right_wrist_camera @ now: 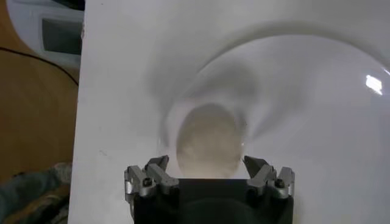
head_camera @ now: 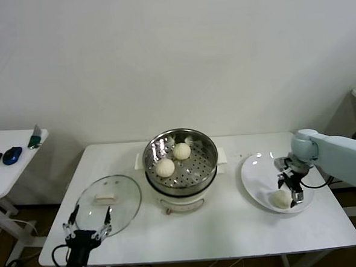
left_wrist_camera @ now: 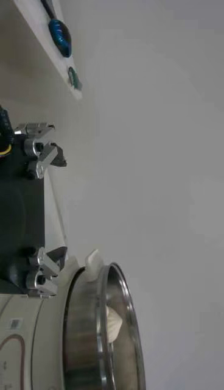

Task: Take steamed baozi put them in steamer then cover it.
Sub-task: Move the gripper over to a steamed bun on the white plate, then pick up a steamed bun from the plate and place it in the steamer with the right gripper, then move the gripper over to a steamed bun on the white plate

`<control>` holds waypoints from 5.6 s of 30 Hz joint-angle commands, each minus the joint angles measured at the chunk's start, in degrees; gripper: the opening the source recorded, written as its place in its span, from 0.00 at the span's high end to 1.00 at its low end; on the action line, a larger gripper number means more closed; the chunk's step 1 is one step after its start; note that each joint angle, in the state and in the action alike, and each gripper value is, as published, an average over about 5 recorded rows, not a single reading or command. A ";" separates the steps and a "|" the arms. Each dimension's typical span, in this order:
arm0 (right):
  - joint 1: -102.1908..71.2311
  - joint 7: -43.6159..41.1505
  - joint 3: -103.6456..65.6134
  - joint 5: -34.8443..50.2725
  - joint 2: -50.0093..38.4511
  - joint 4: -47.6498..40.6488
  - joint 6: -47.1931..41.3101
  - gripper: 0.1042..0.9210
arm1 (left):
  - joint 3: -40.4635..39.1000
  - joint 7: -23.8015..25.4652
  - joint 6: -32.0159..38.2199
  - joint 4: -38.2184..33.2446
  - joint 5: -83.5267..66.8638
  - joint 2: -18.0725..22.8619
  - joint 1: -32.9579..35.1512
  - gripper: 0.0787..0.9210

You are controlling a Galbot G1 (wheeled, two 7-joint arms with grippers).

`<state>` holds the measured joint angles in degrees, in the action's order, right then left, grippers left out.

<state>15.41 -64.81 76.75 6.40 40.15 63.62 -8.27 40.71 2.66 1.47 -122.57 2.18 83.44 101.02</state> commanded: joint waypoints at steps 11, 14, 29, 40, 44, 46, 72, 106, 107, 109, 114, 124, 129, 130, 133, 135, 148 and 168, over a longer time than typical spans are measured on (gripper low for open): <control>-3.42 0.09 -3.01 -1.34 1.61 -3.20 0.46 0.16 | -0.05 0.01 0.22 0.21 0.14 -0.06 0.41 0.12; -3.36 0.04 -3.10 -1.31 1.83 -3.46 0.58 0.20 | -0.04 0.01 0.19 0.16 0.15 -0.06 0.41 0.12; 3.71 -0.81 0.10 -1.11 2.65 -1.47 6.46 0.28 | -0.18 0.01 0.27 0.06 0.21 0.01 0.65 0.12; 27.31 -3.06 10.58 -1.41 12.35 2.22 25.69 0.29 | -0.43 0.01 0.31 0.00 0.17 -0.04 0.78 0.12; 32.87 -4.14 11.14 -1.09 16.75 3.65 33.02 0.29 | -0.44 0.02 0.34 0.02 0.16 -0.15 1.02 0.12; 34.92 -4.69 10.86 -0.67 18.98 4.15 35.80 0.29 | -0.42 0.02 0.32 -0.01 0.14 -0.23 1.13 0.12; 19.17 -6.01 4.10 -9.97 42.60 1.68 41.01 0.29 | 0.08 0.02 0.60 0.82 -1.13 -1.33 1.95 0.12; 17.25 -6.81 0.94 -13.96 38.97 2.81 42.56 0.12 | 0.28 -0.05 0.52 1.60 -1.78 -1.21 1.33 0.12; 18.05 -6.78 0.67 -13.46 38.46 2.79 42.52 0.12 | 0.30 -0.06 0.51 1.56 -1.78 -1.24 1.35 0.12; 19.91 -6.70 0.49 -11.92 37.06 2.70 42.23 0.12 | 0.35 -0.07 0.46 1.46 -1.76 -1.31 1.36 0.12; 24.42 -4.37 1.65 -6.01 31.69 1.65 38.85 0.12 | 0.33 -0.09 0.45 1.39 -1.73 -1.38 1.34 0.12; 33.25 7.49 16.73 14.53 12.81 4.58 8.46 0.12 | 0.00 -0.06 0.46 0.85 -1.77 -1.47 1.37 0.12; 31.05 5.31 17.26 16.20 4.95 4.86 1.04 0.12 | -0.20 -0.04 0.43 0.76 -1.67 -1.42 1.19 0.12; 29.89 4.87 16.82 15.29 3.32 4.70 0.46 0.12 | -0.19 -0.04 0.43 0.74 -1.65 -1.41 1.20 0.12; 24.60 3.22 13.41 10.42 -1.04 3.62 0.00 0.12 | -0.09 -0.04 0.46 0.58 -1.63 -1.38 1.43 0.12; 19.53 2.14 9.69 6.68 -3.14 2.10 0.32 0.12 | 0.00 -0.04 0.50 0.47 -1.60 -1.34 1.68 0.12; -5.43 -0.83 -16.57 -8.18 -2.57 -14.55 9.04 0.12 | -0.25 -0.07 0.42 0.10 -0.28 -0.26 2.62 0.12; -12.36 -1.02 -27.49 -17.87 7.78 -28.82 14.69 0.12 | -0.05 -0.14 -0.01 0.84 0.13 0.05 2.32 0.12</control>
<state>7.34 -65.59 55.04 -7.04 44.51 41.66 4.53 40.60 2.54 1.56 -121.92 2.23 83.55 103.44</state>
